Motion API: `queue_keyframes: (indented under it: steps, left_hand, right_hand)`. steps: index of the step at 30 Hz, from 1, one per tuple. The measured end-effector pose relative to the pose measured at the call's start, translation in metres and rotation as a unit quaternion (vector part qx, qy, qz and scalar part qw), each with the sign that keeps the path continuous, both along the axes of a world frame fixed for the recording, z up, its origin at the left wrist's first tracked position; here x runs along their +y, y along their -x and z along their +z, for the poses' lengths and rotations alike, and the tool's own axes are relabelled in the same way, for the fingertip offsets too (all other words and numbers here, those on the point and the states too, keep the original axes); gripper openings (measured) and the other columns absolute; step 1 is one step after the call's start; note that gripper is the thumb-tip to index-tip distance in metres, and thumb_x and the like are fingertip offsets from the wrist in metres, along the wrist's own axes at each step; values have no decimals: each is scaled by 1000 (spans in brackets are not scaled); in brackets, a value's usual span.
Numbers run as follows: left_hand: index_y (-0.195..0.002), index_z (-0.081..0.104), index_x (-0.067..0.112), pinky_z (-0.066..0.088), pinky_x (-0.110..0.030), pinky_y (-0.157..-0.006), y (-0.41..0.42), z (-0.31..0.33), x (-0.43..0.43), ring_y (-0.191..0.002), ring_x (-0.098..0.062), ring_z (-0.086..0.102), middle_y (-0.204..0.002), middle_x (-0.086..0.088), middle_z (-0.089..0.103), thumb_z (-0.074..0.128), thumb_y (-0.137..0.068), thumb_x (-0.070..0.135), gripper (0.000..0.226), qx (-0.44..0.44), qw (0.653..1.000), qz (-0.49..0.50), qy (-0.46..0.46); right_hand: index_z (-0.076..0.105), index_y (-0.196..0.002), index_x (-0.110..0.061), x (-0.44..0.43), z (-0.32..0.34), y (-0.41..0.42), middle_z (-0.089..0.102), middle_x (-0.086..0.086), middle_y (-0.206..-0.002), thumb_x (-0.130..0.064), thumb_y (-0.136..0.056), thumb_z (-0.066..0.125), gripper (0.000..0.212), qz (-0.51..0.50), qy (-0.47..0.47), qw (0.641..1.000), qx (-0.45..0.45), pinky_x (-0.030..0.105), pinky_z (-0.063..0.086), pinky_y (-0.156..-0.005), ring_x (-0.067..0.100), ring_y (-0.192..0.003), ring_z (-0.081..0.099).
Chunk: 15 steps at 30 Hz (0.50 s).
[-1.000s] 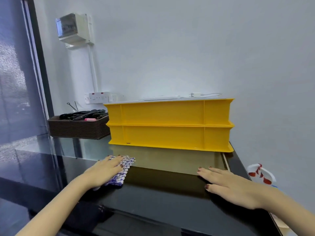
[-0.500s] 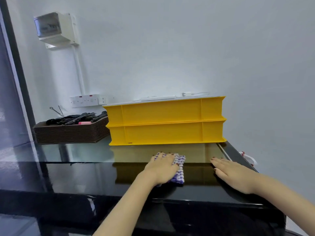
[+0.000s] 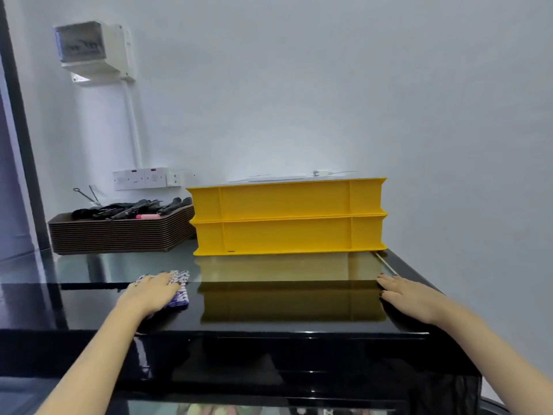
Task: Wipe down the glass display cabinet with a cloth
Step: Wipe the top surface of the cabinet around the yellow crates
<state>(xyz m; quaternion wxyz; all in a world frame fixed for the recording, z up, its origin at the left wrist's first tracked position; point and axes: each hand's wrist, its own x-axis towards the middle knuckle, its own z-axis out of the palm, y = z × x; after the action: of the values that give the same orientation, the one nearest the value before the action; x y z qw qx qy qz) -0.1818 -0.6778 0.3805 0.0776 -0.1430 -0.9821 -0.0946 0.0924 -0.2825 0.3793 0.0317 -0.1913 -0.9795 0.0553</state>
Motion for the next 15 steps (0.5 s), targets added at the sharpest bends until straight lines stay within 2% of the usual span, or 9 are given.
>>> queue_keyframes:
  steps: [3, 8, 11, 15]
  left_hand:
    - [-144, 33, 20, 29, -40, -108, -21, 2, 58, -134, -28, 35, -148, -11, 37, 26, -95, 36, 52, 7, 999, -37, -2]
    - [-147, 27, 19, 22, -40, -111, -120, 3, 191, -138, -25, 28, -152, -6, 31, 25, -95, 34, 54, -1, 972, -234, 1]
    - [-148, 23, 24, 19, -37, -111, -146, -1, 194, -140, -21, 23, -154, -2, 27, 24, -95, 39, 55, 5, 961, -277, -3]
    - [-148, 23, 31, 21, -38, -110, -102, -11, 131, -139, -15, 25, -154, 6, 27, 25, -95, 42, 54, 26, 964, -264, 10]
  right_hand:
    - [12, -151, -17, -1, 0, -1, 5, -1, -159, -30, -103, 22, 50, -4, -13, 1000, -19, 35, 13, -118, 17, -146, 4]
    - [11, -151, -20, -8, 3, -6, 6, -4, -159, -36, -103, 22, 52, -18, 6, 1000, -10, 35, 10, -118, 15, -146, 5]
    - [12, -151, -21, -10, 3, -8, 7, -4, -159, -38, -103, 21, 52, -20, -3, 1000, -11, 35, 11, -118, 15, -146, 7]
    - [14, -151, -22, -12, 2, -9, 10, -5, -159, -40, -102, 19, 53, -17, -8, 1000, -4, 36, 12, -118, 15, -146, 9]
